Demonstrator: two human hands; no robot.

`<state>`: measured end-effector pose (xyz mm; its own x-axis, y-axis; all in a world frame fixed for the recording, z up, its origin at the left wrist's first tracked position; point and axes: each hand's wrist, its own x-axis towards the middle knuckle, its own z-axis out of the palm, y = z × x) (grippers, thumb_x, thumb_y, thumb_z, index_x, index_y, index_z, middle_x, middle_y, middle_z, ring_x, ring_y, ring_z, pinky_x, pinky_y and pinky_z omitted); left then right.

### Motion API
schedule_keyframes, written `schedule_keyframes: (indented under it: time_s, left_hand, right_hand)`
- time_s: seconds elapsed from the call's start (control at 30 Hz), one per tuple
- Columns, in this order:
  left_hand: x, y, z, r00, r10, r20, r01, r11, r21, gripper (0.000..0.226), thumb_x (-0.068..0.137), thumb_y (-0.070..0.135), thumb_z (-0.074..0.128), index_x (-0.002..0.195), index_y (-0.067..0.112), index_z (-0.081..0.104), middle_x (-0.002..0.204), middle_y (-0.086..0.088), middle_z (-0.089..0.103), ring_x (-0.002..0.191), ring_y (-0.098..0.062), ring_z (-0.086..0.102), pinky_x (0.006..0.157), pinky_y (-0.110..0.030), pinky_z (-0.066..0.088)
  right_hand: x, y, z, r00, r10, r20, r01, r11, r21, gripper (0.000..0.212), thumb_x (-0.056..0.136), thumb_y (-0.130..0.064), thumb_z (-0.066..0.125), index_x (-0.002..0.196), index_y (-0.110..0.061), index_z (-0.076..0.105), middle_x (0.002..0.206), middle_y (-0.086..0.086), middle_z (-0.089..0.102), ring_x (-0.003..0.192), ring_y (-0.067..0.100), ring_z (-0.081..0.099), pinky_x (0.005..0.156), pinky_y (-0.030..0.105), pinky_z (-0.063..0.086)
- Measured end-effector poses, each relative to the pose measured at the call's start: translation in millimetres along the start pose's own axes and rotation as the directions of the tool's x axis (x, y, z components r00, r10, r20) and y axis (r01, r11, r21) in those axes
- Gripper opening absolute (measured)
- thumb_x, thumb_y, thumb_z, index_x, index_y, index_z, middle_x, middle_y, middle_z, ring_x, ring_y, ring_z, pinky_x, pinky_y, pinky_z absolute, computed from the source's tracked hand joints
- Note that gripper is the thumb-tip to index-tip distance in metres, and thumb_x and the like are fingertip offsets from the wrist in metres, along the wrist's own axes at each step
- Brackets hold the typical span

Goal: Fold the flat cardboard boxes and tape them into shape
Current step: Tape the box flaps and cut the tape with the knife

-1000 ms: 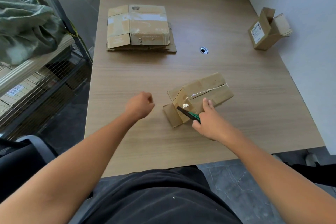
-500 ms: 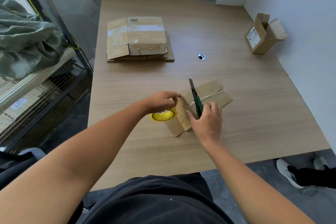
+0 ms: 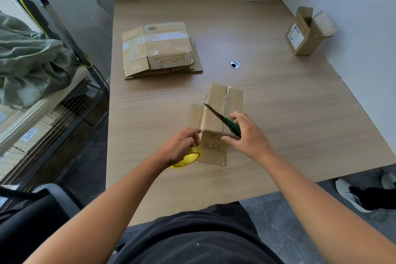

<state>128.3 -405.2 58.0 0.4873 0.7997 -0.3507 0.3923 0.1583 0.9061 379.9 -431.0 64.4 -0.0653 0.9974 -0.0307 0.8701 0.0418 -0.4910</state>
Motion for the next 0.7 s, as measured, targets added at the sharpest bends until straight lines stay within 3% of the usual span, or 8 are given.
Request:
schedule_keyframes:
  time_s: [0.07, 0.17, 0.27, 0.37, 0.47, 0.6, 0.7]
  left_hand:
    - [-5, 4, -4, 0.999, 0.017, -0.037, -0.017, 1.0, 0.012, 0.022, 0.068, 0.02, 0.042, 0.078, 0.014, 0.061, 0.132, 0.001, 0.055, 0.115, -0.014, 0.052, 0.065, -0.022, 0.04]
    - [-13, 16, -16, 0.999, 0.011, -0.037, -0.013, 0.999, -0.04, 0.023, 0.071, 0.019, 0.043, 0.08, 0.013, 0.063, 0.127, 0.005, 0.056, 0.114, -0.014, 0.054, 0.059, -0.032, 0.048]
    - [-18, 34, -32, 0.999, 0.038, -0.005, -0.038, 0.998, -0.052, 0.021, 0.074, 0.021, 0.046, 0.08, 0.018, 0.066, 0.126, 0.005, 0.056, 0.108, -0.016, 0.056, 0.056, -0.032, 0.05]
    - [-14, 63, -44, 0.992, 0.125, -0.016, -0.125, 0.992, 0.001, 0.023, 0.076, 0.022, 0.047, 0.084, 0.017, 0.068, 0.128, 0.001, 0.057, 0.116, -0.011, 0.054, 0.074, -0.013, 0.047]
    - [-7, 94, -47, 0.974, 0.224, -0.023, -0.224, 0.974, 0.021, 0.027, 0.08, 0.021, 0.048, 0.091, 0.013, 0.071, 0.126, 0.001, 0.059, 0.116, 0.002, 0.052, 0.089, -0.008, 0.036]
    - [1, 120, -42, 0.957, 0.29, -0.031, -0.29, 0.957, 0.01, 0.023, 0.094, 0.011, 0.048, 0.098, 0.011, 0.071, 0.124, 0.0, 0.059, 0.116, -0.001, 0.052, 0.091, -0.015, 0.038]
    - [5, 132, -35, 0.952, 0.303, -0.04, -0.303, 0.953, 0.017, 0.025, 0.094, 0.012, 0.047, 0.096, 0.019, 0.071, 0.123, 0.0, 0.055, 0.113, -0.007, 0.054, 0.078, -0.011, 0.044]
  right_hand:
    - [2, -1, -10, 0.999, 0.04, 0.023, -0.043, 0.988, 0.145, 0.06, 0.082, -0.045, 0.081, 0.129, -0.02, 0.053, 0.126, -0.008, 0.053, 0.115, 0.01, 0.051, 0.095, 0.031, 0.045]
    - [-1, -8, -23, 0.997, 0.077, -0.008, -0.071, 0.944, 0.322, 0.027, 0.091, -0.042, 0.073, 0.097, -0.025, 0.053, 0.093, -0.011, 0.05, 0.089, 0.004, 0.048, 0.081, 0.033, 0.038]
    - [-6, -22, -33, 0.983, 0.18, -0.037, -0.141, 0.867, 0.477, 0.024, 0.098, -0.042, 0.063, 0.101, -0.02, 0.056, 0.089, 0.003, 0.062, 0.081, 0.016, 0.06, 0.069, 0.033, 0.045]
    - [-6, -44, -43, 0.983, 0.183, 0.006, -0.129, 0.668, 0.733, 0.016, 0.099, -0.029, 0.065, 0.102, -0.018, 0.054, 0.077, -0.002, 0.062, 0.069, 0.013, 0.064, 0.069, 0.032, 0.055]
    - [-1, -65, -47, 0.98, 0.196, 0.038, -0.138, 0.531, 0.836, 0.029, 0.084, -0.038, 0.078, 0.102, -0.02, 0.063, 0.079, -0.003, 0.052, 0.072, 0.011, 0.057, 0.073, 0.04, 0.06]
    - [5, -86, -56, 0.983, 0.183, -0.029, -0.082, 0.569, 0.818, 0.042, 0.07, -0.054, 0.086, 0.096, -0.025, 0.07, 0.069, -0.003, 0.049, 0.067, 0.016, 0.047, 0.064, 0.038, 0.043]
    - [6, -89, -64, 0.978, 0.177, -0.111, -0.04, 0.681, 0.731, 0.042, 0.074, -0.059, 0.083, 0.094, -0.026, 0.066, 0.062, -0.013, 0.044, 0.061, 0.009, 0.042, 0.059, 0.033, 0.039]
